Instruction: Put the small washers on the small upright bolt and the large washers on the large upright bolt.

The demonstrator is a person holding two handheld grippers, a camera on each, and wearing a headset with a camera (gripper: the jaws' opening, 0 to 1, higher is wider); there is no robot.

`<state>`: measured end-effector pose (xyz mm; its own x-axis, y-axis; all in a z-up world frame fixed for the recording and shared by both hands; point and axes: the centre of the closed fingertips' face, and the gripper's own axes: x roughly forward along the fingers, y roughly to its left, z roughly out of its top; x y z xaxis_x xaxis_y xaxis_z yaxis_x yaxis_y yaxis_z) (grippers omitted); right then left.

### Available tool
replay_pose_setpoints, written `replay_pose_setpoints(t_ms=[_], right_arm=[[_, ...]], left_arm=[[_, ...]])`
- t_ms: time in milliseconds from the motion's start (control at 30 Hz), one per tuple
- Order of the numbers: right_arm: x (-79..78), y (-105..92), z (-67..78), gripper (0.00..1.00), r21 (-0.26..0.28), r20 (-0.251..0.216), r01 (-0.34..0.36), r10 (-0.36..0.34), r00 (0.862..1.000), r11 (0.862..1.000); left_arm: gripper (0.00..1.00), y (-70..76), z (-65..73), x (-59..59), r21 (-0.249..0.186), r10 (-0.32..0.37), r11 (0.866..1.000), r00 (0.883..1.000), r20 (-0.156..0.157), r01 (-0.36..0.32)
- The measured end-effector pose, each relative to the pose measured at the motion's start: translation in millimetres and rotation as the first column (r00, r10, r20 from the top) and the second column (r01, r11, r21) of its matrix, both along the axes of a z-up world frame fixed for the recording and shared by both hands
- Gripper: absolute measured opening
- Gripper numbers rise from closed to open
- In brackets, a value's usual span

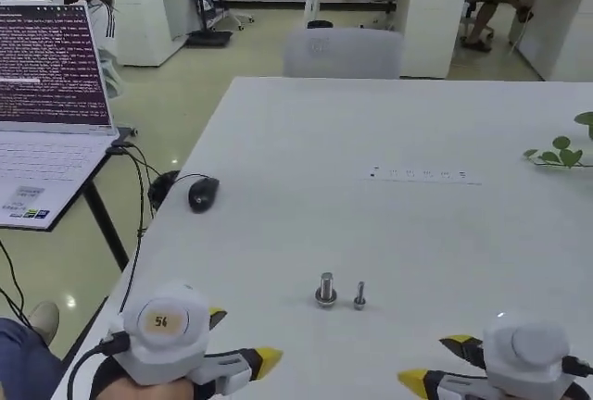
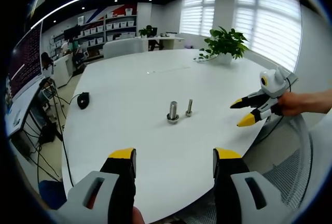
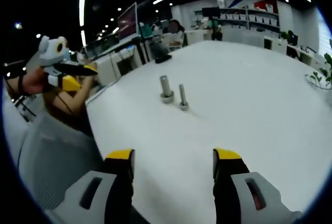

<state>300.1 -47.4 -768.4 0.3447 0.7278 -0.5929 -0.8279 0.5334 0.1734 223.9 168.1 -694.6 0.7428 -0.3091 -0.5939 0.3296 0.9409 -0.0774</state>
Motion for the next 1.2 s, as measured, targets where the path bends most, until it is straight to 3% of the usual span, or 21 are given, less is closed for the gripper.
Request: replay_pose_setpoints(t_ms=[233,567,1200], right_arm=[[-4.2,-1.1,9.8,0.67,0.014,0.016,-0.018,0.018,1.0,1.0],[-17.2,-3.8,1.8,0.7,0.0,0.003,-0.049,0.049,0.999,0.999],[-19.1,-3.2,1.6,0.71,-0.004,-0.005,-0.063,0.063,0.998,0.998]], left_arm=[[0.63,3.3,6.4,-4.0,0.002,0.011,1.0,1.0,0.022,-0.011],[0.63,1.6,-1.4,-11.4,0.013,0.005,1.0,1.0,0.007,-0.005],[0.63,1.1,-0.3,-13.3,0.004,0.031,1.0,1.0,0.004,-0.031]])
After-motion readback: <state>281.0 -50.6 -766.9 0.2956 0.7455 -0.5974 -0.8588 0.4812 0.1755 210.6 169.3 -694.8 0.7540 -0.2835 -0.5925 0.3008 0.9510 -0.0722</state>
